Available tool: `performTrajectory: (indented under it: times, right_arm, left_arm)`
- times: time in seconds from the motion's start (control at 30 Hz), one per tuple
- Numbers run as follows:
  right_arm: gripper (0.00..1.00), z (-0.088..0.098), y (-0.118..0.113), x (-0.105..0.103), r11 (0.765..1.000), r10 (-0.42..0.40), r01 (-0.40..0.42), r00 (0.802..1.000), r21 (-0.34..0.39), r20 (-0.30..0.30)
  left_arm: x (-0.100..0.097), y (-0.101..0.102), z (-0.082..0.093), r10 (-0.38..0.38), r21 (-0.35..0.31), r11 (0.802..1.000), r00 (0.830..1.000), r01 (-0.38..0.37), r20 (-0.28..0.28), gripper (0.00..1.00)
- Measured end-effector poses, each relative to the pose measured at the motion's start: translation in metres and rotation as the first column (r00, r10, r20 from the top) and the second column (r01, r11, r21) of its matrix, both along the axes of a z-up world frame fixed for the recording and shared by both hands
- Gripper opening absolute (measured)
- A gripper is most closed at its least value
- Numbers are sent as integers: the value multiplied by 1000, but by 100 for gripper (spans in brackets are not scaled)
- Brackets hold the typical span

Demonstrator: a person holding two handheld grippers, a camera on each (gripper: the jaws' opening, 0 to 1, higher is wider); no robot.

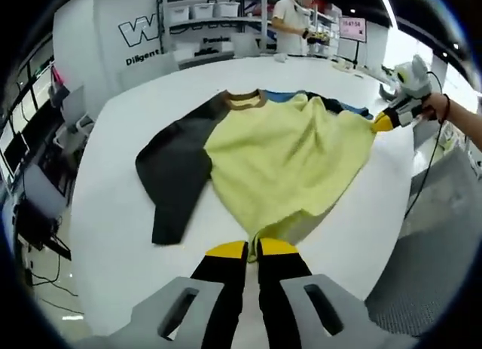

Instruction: Fold the garment on the visible template until the final outline fits inside the template.

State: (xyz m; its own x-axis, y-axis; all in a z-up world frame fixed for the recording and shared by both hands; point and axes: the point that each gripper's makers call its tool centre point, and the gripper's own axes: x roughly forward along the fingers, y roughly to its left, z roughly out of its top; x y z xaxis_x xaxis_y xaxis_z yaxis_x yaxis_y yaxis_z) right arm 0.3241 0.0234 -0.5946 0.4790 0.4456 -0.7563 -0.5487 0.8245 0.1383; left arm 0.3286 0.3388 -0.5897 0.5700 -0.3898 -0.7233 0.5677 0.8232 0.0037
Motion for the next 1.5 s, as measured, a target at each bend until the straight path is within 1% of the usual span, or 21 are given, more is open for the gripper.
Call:
performTrajectory:
  times: [0.07,0.1,0.17,0.23,0.27,0.3,0.37,0.43,0.5,0.53,0.6,0.63,0.7,0.8,0.93,1.0,1.07,1.1,1.13,1.27,1.5]
  right_arm:
    - [0,1,-3,-9,1000,13,-13,1000,-27,-20]
    - [0,1,-6,-14,999,8,-10,999,-37,-35]
    - [0,3,-8,-20,999,12,-14,999,-47,-44]
    - [0,1,-14,-29,997,-1,-5,997,-75,-83]
    - [0,1,-17,-32,996,-11,3,996,-86,-94]
    - [0,1,-21,-36,995,-23,13,994,-94,-104]
    - [0,-2,-26,-42,994,-43,29,991,-103,-129]
    - [0,-4,-31,-44,993,-54,39,989,-114,-136]
    - [0,-7,-35,-49,990,-61,41,987,-131,-147]
    - [0,-8,-36,-50,990,-62,42,987,-134,-150]
    - [0,-14,-37,-56,988,-60,36,985,-147,-164]
    - [0,-16,-38,-57,988,-60,34,983,-150,-172]
    - [0,-21,-38,-62,986,-59,28,981,-161,-187]
    - [0,-27,-38,-69,985,-56,20,976,-169,-210]
    - [0,-32,-38,-79,983,-41,-4,971,-184,-236]
    - [0,-33,-38,-81,983,-39,-6,970,-184,-241]
    - [0,-40,-38,-88,982,-40,-12,962,-189,-269]
    - [0,-42,-39,-91,980,-43,-14,960,-198,-278]
    - [0,-43,-39,-93,979,-37,-23,959,-204,-282]
    - [0,-49,-38,-97,973,-14,-53,957,-224,-288]
    - [0,-53,-38,-101,968,-12,-64,954,-241,-300]
  left_arm:
    - [-7,-7,4,-42,-3,999,999,42,-1,7]
    - [-11,-10,5,-65,5,998,998,65,-1,7]
    - [-19,-16,5,-123,26,992,992,123,-9,7]
    - [-25,-20,5,-156,48,987,988,156,-14,7]
    - [-28,-22,4,-177,59,982,984,178,-17,7]
    - [-34,-27,4,-192,49,980,981,193,-25,7]
    - [-42,-32,2,-226,49,972,973,228,-39,7]
    - [-47,-35,0,-255,75,963,966,258,-45,7]
    - [-57,-41,-3,-290,68,954,955,293,-59,7]
    - [-58,-41,-4,-295,70,952,953,299,-62,7]
    - [-65,-32,-15,-344,190,915,934,356,-96,7]
    - [-68,-30,-19,-356,219,901,927,374,-117,7]
    - [-70,-30,-24,-357,223,898,925,379,-132,7]
    - [-72,-27,-27,-344,231,899,926,372,-153,7]
    - [-75,-23,-29,-351,259,886,921,384,-167,7]
    - [-75,-21,-30,-351,266,883,921,386,-171,7]
    - [-77,-15,-37,-351,306,866,916,396,-194,7]
    - [-77,-13,-38,-352,314,862,915,399,-198,7]
    - [-78,-13,-38,-352,315,861,915,400,-200,7]
    - [-81,-12,-39,-347,297,868,914,398,-211,7]
    - [-84,-7,-45,-326,293,875,917,384,-228,7]
